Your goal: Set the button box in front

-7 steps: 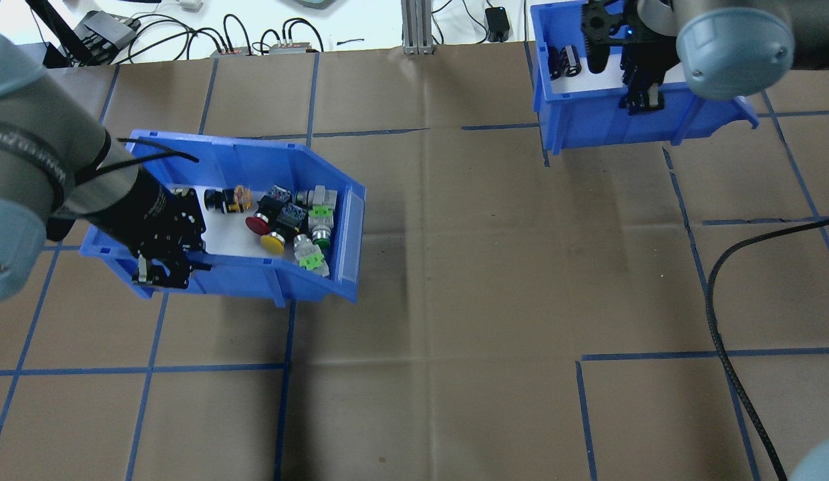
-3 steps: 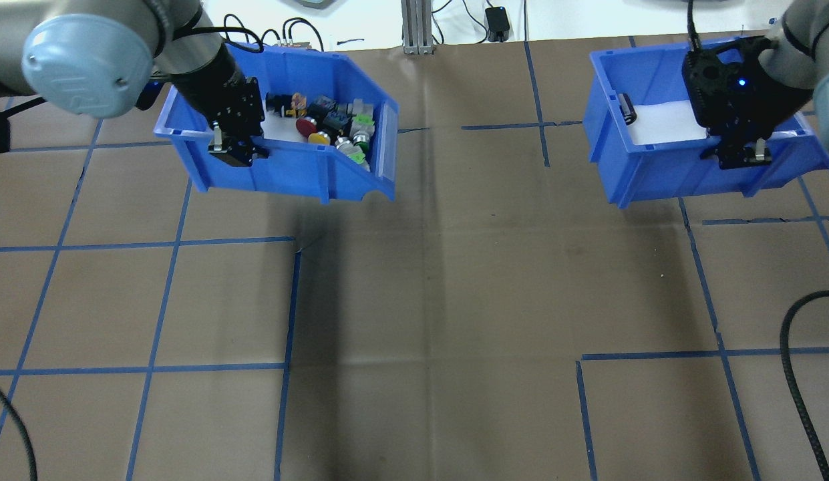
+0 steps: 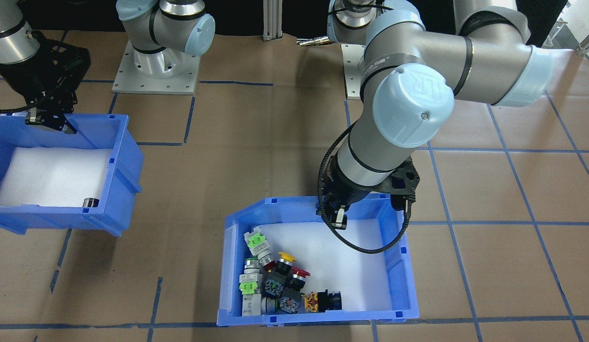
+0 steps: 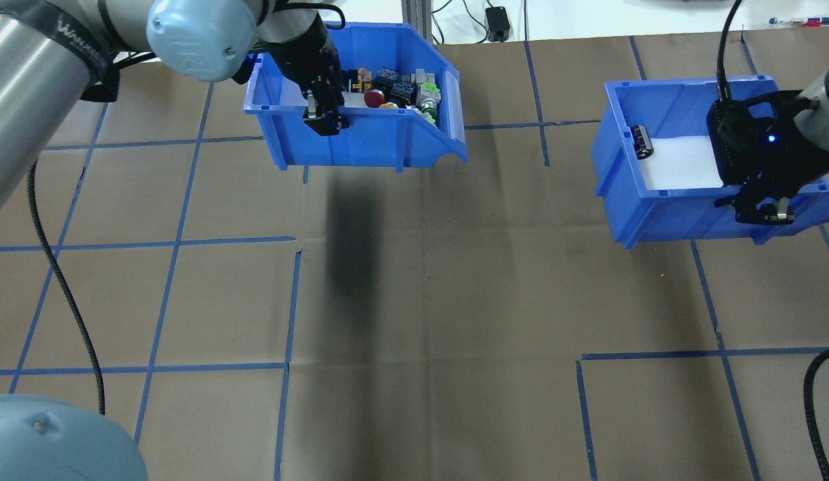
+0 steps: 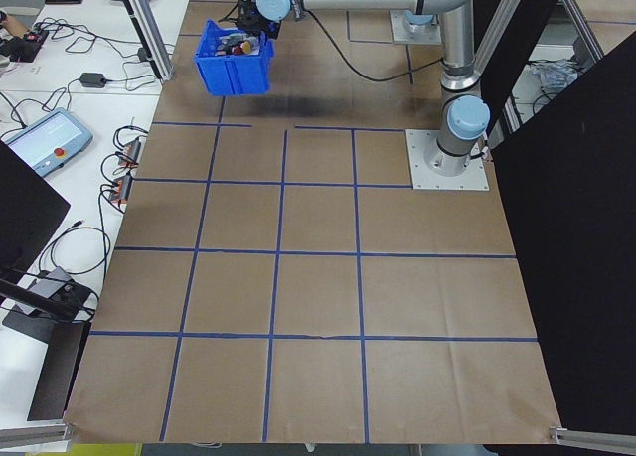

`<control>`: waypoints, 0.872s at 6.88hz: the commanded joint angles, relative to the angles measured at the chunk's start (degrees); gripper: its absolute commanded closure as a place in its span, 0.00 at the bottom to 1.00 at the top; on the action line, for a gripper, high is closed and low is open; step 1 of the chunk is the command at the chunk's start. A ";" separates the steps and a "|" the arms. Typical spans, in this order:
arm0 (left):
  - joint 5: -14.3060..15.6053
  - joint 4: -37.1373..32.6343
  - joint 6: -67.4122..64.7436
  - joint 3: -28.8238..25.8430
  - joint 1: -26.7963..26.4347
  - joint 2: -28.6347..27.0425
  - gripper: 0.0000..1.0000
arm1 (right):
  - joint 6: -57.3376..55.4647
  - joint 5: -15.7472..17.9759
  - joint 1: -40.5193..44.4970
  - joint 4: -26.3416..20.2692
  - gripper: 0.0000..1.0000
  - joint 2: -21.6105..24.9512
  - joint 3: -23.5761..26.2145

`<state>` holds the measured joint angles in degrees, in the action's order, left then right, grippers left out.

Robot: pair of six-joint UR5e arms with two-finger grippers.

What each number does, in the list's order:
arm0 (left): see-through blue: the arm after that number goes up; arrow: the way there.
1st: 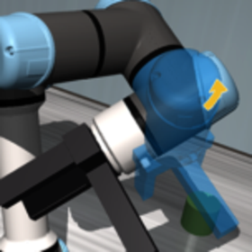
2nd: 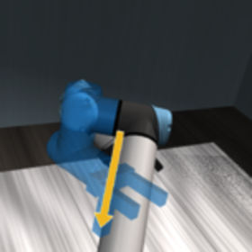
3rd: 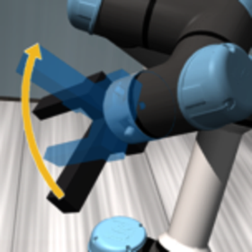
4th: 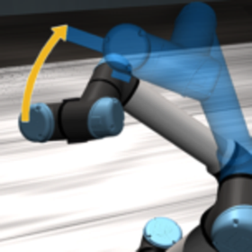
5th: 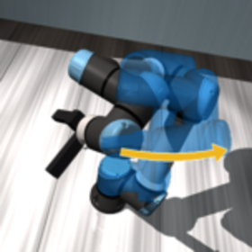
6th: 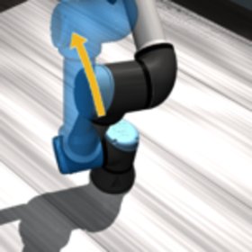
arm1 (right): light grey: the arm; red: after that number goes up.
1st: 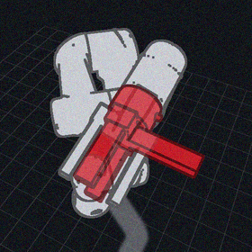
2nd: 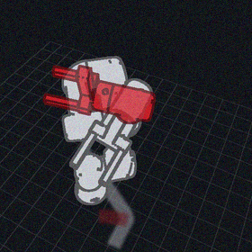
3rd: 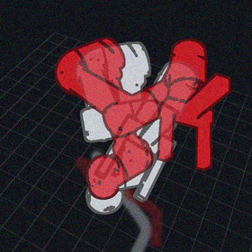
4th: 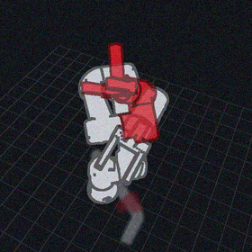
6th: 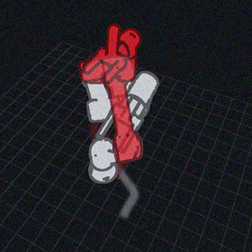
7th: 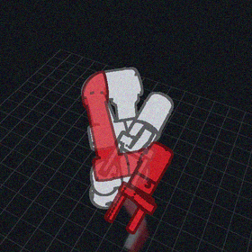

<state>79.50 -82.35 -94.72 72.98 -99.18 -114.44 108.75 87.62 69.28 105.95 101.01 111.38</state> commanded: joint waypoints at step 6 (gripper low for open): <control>-2.34 11.52 -5.74 -2.14 -4.00 -8.08 0.03 | 0.76 0.00 -1.61 -0.39 0.98 1.21 1.29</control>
<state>76.60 -70.56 -100.40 71.04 -103.14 -122.48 109.29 87.56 67.68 105.62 102.21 112.62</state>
